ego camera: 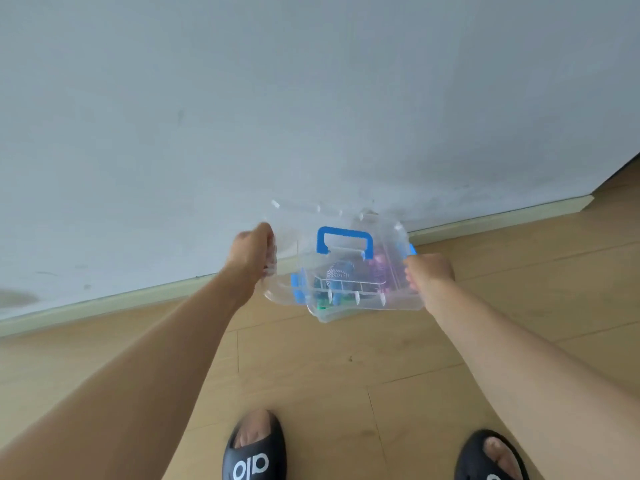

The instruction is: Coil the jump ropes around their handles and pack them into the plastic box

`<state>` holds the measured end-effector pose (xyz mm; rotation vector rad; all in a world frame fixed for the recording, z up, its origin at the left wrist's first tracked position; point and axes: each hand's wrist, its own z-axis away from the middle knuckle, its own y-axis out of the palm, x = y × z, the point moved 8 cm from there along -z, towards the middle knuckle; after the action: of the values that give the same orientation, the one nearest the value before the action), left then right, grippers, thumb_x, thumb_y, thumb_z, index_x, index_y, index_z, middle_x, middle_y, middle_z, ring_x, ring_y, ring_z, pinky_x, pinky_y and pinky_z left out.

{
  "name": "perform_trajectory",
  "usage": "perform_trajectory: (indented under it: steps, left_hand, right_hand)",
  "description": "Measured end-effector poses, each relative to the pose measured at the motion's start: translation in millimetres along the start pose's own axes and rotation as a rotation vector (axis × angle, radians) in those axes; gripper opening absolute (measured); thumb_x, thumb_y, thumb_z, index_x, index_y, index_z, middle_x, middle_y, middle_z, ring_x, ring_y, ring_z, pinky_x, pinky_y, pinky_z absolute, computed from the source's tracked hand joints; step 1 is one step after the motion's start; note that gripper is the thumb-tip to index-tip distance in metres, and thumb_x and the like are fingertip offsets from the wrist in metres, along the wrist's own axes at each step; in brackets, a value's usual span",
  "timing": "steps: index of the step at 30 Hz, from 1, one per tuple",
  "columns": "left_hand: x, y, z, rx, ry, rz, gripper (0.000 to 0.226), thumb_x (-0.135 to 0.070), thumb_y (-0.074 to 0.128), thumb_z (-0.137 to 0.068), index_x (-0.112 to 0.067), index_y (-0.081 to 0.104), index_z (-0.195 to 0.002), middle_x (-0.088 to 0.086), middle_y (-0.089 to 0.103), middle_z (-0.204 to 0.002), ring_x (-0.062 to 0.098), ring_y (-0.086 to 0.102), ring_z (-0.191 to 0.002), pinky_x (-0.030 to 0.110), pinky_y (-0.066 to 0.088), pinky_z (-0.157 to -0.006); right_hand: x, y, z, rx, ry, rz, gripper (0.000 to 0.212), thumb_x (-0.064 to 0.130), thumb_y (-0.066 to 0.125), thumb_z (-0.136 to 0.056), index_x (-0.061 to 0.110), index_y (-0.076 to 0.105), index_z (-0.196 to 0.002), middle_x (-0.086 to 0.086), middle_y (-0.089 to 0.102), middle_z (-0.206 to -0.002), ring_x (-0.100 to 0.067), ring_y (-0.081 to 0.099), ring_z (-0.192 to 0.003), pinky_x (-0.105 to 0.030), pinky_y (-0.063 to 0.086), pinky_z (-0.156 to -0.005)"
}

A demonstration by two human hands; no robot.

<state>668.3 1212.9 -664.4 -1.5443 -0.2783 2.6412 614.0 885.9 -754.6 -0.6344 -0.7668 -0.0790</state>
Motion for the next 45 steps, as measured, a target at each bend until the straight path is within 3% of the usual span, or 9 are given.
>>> perform_trajectory:
  steps: [3, 6, 10, 14, 22, 27, 30, 35, 45]
  left_hand:
    - [40, 10, -23, -0.016, -0.023, -0.218, 0.021, -0.011, 0.049, -0.086, -0.007, 0.062, -0.069, 0.008, 0.061, -0.065, 0.021, 0.048, -0.05, 0.028, 0.044, -0.052]
    - [76, 25, -50, 0.028, -0.033, -0.394, 0.024, -0.017, 0.049, -0.087, -0.005, 0.063, -0.073, 0.009, 0.073, -0.074, 0.026, 0.063, -0.062, 0.039, 0.058, -0.073]
    - [102, 38, -81, 0.006, -0.02, -0.704, 0.03, -0.029, 0.054, -0.092, -0.008, 0.06, -0.113, 0.011, 0.071, -0.095, 0.029, 0.064, -0.093, 0.035, 0.051, -0.078]
    - [116, 52, -105, -0.015, 0.022, -0.844, 0.039, -0.032, 0.052, -0.096, -0.007, 0.057, -0.125, 0.012, 0.062, -0.114, 0.024, 0.057, -0.092, 0.031, 0.044, -0.077]
    - [142, 68, -126, -0.031, -0.033, -1.003, 0.034, -0.04, 0.046, -0.095, -0.022, 0.061, -0.119, 0.006, 0.051, -0.119, 0.026, 0.056, -0.103, 0.039, 0.05, -0.08]
    - [152, 63, -126, -0.054, -0.176, -0.771, 0.055, -0.042, 0.057, -0.092, -0.017, 0.04, -0.138, 0.015, 0.044, -0.131, 0.03, 0.055, -0.102, 0.038, 0.046, -0.077]
    - [163, 58, -125, -0.057, -0.333, -0.642, 0.063, -0.045, 0.06, -0.091, -0.003, 0.039, -0.132, 0.016, 0.056, -0.117, 0.025, 0.055, -0.082, 0.035, 0.044, -0.065]
    - [151, 60, -131, -0.086, -0.184, -0.71, 0.031, -0.035, 0.064, -0.087, -0.004, 0.064, -0.093, 0.007, 0.064, -0.081, 0.019, 0.053, -0.061, 0.027, 0.041, -0.052]
    - [128, 70, -126, -0.147, -0.045, -0.94, 0.01, -0.018, 0.053, -0.087, -0.012, 0.051, -0.08, 0.003, 0.056, -0.077, 0.017, 0.049, -0.059, 0.026, 0.032, -0.047]
  right_hand:
    - [12, -18, -15, -0.048, -0.097, 0.218, 0.014, 0.01, 0.054, -0.084, 0.007, 0.065, -0.076, -0.012, 0.063, -0.075, -0.033, 0.059, -0.076, -0.027, 0.038, -0.055]
    - [13, -14, -42, -0.084, -0.181, 0.321, 0.03, 0.008, 0.052, -0.086, 0.019, 0.041, -0.061, 0.0, 0.046, -0.064, -0.027, 0.044, -0.072, -0.026, 0.026, -0.047]
    - [9, 9, -77, -0.07, -0.24, 0.345, 0.018, 0.017, 0.053, -0.091, 0.018, 0.067, -0.102, -0.006, 0.065, -0.104, -0.031, 0.061, -0.09, -0.029, 0.042, -0.067]
    - [3, 27, -105, -0.077, -0.254, 0.39, 0.027, 0.022, 0.048, -0.099, 0.014, 0.056, -0.123, -0.01, 0.062, -0.117, -0.033, 0.06, -0.096, -0.034, 0.044, -0.076]
    - [-26, 41, -126, -0.102, -0.218, 0.347, 0.028, 0.021, 0.046, -0.102, 0.009, 0.053, -0.126, -0.012, 0.062, -0.12, -0.031, 0.055, -0.09, -0.034, 0.041, -0.076]
    - [-30, 39, -133, -0.081, -0.198, 0.312, 0.028, 0.023, 0.051, -0.1, 0.012, 0.056, -0.126, -0.01, 0.061, -0.12, -0.026, 0.054, -0.087, -0.03, 0.039, -0.073]
    - [-34, 35, -138, -0.085, -0.191, 0.297, 0.029, 0.029, 0.057, -0.096, 0.018, 0.059, -0.123, -0.011, 0.058, -0.126, -0.03, 0.059, -0.093, -0.031, 0.042, -0.072]
    - [-33, 33, -137, -0.052, -0.106, 0.287, 0.058, 0.027, 0.059, -0.097, 0.013, 0.037, -0.149, -0.013, 0.052, -0.14, -0.034, 0.059, -0.112, -0.037, 0.045, -0.084]
    - [-11, 34, -139, -0.178, -0.312, 0.443, 0.023, 0.006, 0.064, -0.089, 0.009, 0.07, -0.111, -0.012, 0.067, -0.11, -0.03, 0.066, -0.087, -0.04, 0.058, -0.074]
